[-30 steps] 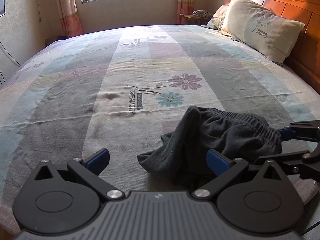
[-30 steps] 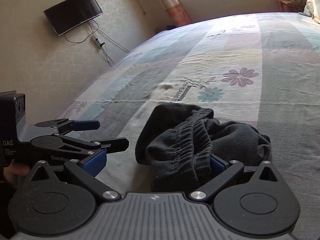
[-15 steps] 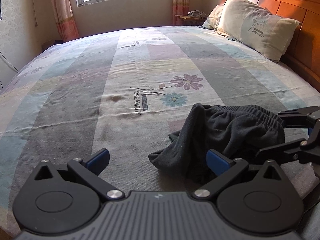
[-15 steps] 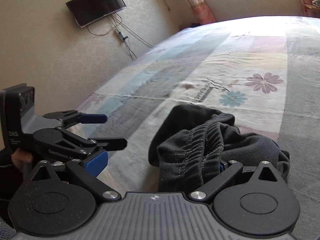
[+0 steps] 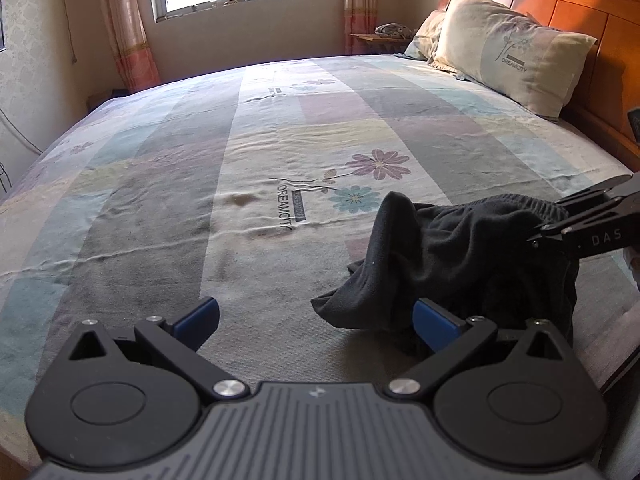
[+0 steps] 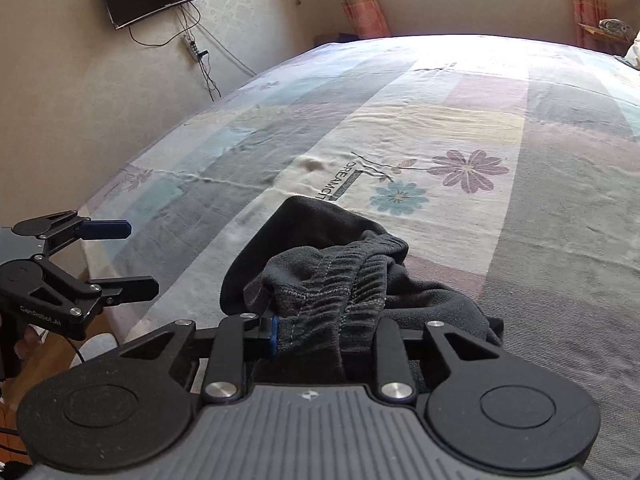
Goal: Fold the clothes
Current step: 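Lift the waistband with the right tool and pull it across the bed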
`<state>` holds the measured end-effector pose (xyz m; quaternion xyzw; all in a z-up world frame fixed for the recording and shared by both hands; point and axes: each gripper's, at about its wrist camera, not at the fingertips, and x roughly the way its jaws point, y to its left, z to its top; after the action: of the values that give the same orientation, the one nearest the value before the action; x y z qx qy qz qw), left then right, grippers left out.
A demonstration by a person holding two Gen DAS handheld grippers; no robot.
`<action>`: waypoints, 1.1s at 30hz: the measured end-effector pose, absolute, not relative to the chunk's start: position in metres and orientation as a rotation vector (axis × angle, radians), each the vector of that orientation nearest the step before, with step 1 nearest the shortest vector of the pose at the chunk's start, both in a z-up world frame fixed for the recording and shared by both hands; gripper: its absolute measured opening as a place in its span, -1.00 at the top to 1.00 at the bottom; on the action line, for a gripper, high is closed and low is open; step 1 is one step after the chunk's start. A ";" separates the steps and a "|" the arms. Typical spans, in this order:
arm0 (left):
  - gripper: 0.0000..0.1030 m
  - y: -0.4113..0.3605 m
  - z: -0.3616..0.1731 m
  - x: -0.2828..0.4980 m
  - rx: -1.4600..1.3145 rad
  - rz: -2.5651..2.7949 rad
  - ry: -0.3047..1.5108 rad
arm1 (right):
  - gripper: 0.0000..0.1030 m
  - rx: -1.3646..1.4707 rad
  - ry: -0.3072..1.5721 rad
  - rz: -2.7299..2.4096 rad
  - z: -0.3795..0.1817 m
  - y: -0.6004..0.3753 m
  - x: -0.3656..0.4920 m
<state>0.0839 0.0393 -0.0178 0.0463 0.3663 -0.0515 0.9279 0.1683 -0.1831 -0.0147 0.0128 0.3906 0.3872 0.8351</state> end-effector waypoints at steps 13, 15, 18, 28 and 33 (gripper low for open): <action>-0.99 0.002 -0.018 0.108 0.064 -0.235 0.738 | 0.48 -0.078 0.732 0.524 0.018 -0.256 0.183; -0.99 -0.005 -0.019 0.112 0.076 -0.249 0.729 | 0.48 -0.114 0.725 0.466 0.018 -0.266 0.189; -0.99 -0.014 -0.021 0.118 0.096 -0.284 0.731 | 0.49 -0.174 0.701 0.372 0.020 -0.283 0.197; -0.99 -0.038 -0.028 0.135 0.098 -0.337 0.763 | 0.49 -0.153 0.751 0.275 -0.006 -0.325 0.199; -0.99 -0.050 -0.029 0.140 0.133 -0.375 0.761 | 0.49 -0.022 0.926 0.304 -0.060 -0.338 0.190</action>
<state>0.1398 -0.0497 -0.0291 0.0645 0.3690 -0.1816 0.9092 0.1897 -0.3382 -0.0602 -0.0105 0.4451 0.1463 0.8834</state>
